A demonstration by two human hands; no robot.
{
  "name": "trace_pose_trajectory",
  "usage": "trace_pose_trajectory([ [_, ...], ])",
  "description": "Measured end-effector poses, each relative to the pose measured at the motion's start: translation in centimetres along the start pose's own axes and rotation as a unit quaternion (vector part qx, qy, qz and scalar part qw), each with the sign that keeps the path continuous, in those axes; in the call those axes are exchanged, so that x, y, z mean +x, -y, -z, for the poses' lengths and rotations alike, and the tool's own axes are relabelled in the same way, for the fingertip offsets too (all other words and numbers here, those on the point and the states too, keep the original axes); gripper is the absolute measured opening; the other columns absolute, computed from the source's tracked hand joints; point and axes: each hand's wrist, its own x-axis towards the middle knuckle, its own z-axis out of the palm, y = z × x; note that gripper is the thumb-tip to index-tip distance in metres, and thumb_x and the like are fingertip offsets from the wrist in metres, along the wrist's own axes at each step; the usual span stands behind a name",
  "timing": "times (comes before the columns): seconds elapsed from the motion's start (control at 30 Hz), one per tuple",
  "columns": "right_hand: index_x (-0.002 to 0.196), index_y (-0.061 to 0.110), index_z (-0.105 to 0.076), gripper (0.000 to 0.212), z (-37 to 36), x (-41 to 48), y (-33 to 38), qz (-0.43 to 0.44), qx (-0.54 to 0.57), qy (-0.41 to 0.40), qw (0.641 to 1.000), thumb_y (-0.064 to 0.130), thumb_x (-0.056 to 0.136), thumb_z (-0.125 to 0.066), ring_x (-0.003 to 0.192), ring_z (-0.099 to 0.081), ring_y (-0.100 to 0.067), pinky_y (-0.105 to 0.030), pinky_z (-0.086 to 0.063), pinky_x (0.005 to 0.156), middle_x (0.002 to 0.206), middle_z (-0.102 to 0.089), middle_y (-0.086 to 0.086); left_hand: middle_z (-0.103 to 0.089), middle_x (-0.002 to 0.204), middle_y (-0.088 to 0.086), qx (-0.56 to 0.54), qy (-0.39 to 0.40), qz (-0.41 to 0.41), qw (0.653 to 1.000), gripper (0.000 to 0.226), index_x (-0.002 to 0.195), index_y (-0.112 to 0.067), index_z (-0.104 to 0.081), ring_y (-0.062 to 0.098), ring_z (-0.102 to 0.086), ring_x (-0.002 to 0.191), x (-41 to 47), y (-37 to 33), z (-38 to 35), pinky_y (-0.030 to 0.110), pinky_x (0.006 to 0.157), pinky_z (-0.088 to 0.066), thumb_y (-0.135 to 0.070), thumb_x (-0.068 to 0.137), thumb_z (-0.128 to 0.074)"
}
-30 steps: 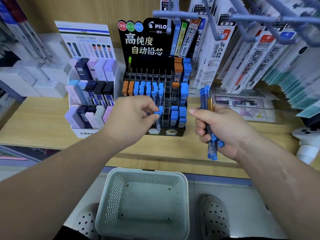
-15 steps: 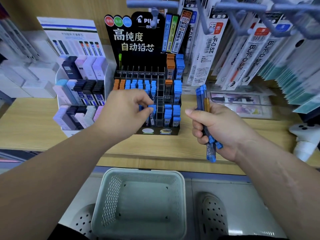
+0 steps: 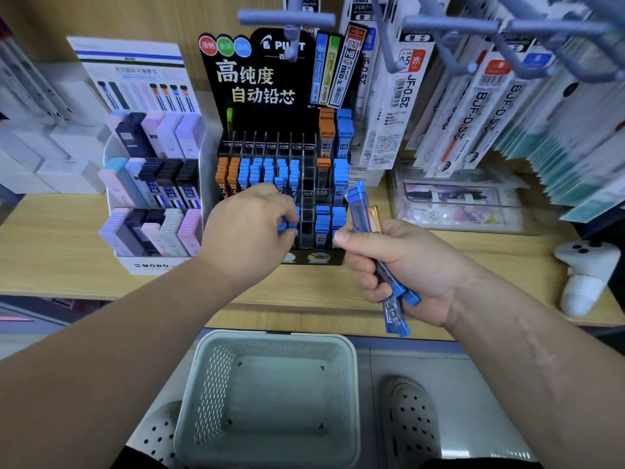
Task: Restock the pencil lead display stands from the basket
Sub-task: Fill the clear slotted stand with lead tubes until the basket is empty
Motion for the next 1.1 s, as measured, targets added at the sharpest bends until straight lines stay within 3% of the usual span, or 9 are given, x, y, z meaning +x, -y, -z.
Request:
trace_pose_trajectory([
  [0.13, 0.085, 0.019, -0.06, 0.012, -0.2, 0.3, -0.1, 0.01, -0.053, -0.002, 0.999, 0.018, 0.093, -0.069, 0.047, -0.042, -0.013, -0.02, -0.028, 0.038, 0.058, -0.044, 0.0, -0.056, 0.074, -0.009, -0.004, -0.001, 0.031, 1.0, 0.014, 0.087, -0.021, -0.073, 0.015, -0.057, 0.07, 0.3, -0.1, 0.6, 0.036, 0.063, -0.053, -0.019, 0.076, -0.081],
  [0.2, 0.086, 0.019, -0.061, 0.011, -0.3, 0.5, -0.2, 0.029, -0.096, -0.018, 0.995, 0.019, 0.092, -0.071, 0.048, -0.043, -0.015, -0.022, -0.03, 0.039, 0.057, -0.045, 0.0, -0.061, 0.069, -0.01, -0.094, -0.009, 0.1, 0.991, 0.005, 0.085, -0.023, -0.073, 0.003, -0.053, 0.062, 0.7, -0.8, 1.6, 0.028, 0.062, -0.049, -0.024, 0.083, -0.077],
  [0.3, 0.086, 0.018, -0.062, 0.011, -0.7, 0.8, -0.5, 0.069, -0.174, -0.05, 0.981, 0.019, 0.092, -0.072, 0.046, -0.044, -0.017, -0.024, -0.033, 0.042, 0.053, -0.046, -0.001, -0.068, 0.067, -0.006, -0.318, 0.011, 0.234, 0.919, 0.014, 0.078, -0.023, -0.074, 0.002, -0.05, 0.052, 1.1, -2.9, 2.7, 0.018, 0.055, -0.043, -0.032, 0.089, -0.072],
  [0.4, 0.085, 0.016, -0.061, 0.012, -1.3, 1.1, -1.0, 0.092, -0.229, -0.058, 0.967, 0.019, 0.093, -0.07, 0.043, -0.043, -0.016, -0.025, -0.035, 0.043, 0.048, -0.046, 0.0, -0.063, 0.057, -0.006, -0.424, 0.043, 0.3, 0.853, 0.026, 0.071, -0.016, -0.072, 0.009, -0.046, 0.047, 0.7, -4.3, 2.6, 0.017, 0.047, -0.037, -0.037, 0.088, -0.072],
  [0.57, 0.079, 0.017, -0.059, 0.018, -2.1, 1.4, -1.6, 0.094, -0.257, -0.05, 0.961, 0.019, 0.095, -0.067, 0.043, -0.041, -0.015, -0.023, -0.034, 0.042, 0.049, -0.044, 0.001, -0.067, 0.062, 0.005, -0.455, 0.04, 0.34, 0.822, 0.024, 0.072, -0.004, -0.072, 0.013, -0.049, 0.047, -0.2, -4.4, 2.0, 0.021, 0.043, -0.036, -0.024, 0.082, -0.078],
  [0.73, 0.089, 0.004, -0.059, 0.025, -2.3, 1.6, -1.5, 0.086, -0.28, -0.028, 0.956, 0.026, 0.093, -0.07, 0.048, -0.042, -0.016, -0.025, -0.037, 0.042, 0.058, -0.045, -0.004, -0.071, 0.069, 0.009, -0.48, 0.045, 0.368, 0.795, 0.021, 0.07, -0.007, -0.073, 0.015, -0.054, 0.048, -0.7, -3.6, 2.4, 0.026, 0.044, -0.037, -0.022, 0.085, -0.075],
  [0.93, 0.092, 0.011, -0.063, 0.016, -2.6, 2.0, -1.6, 0.066, -0.276, -0.028, 0.958, 0.026, 0.094, -0.07, 0.047, -0.043, -0.016, -0.027, -0.038, 0.045, 0.054, -0.045, 0.0, -0.076, 0.081, 0.012, -0.503, -0.002, 0.416, 0.757, 0.021, 0.091, -0.003, -0.071, 0.016, -0.054, 0.049, -0.3, -2.2, 3.3, 0.026, 0.045, -0.038, -0.024, 0.09, -0.071],
  [1.1, 0.082, 0.02, -0.058, 0.016, -2.4, 1.8, -1.1, 0.061, -0.235, -0.031, 0.97, 0.022, 0.096, -0.066, 0.046, -0.041, -0.015, -0.026, -0.036, 0.044, 0.056, -0.045, 0.001, -0.071, 0.075, 0.007, -0.502, -0.04, 0.394, 0.769, 0.011, 0.092, -0.006, -0.071, 0.017, -0.056, 0.05, 0.2, -1.1, 3.9, 0.025, 0.044, -0.04, -0.016, 0.093, -0.066],
])
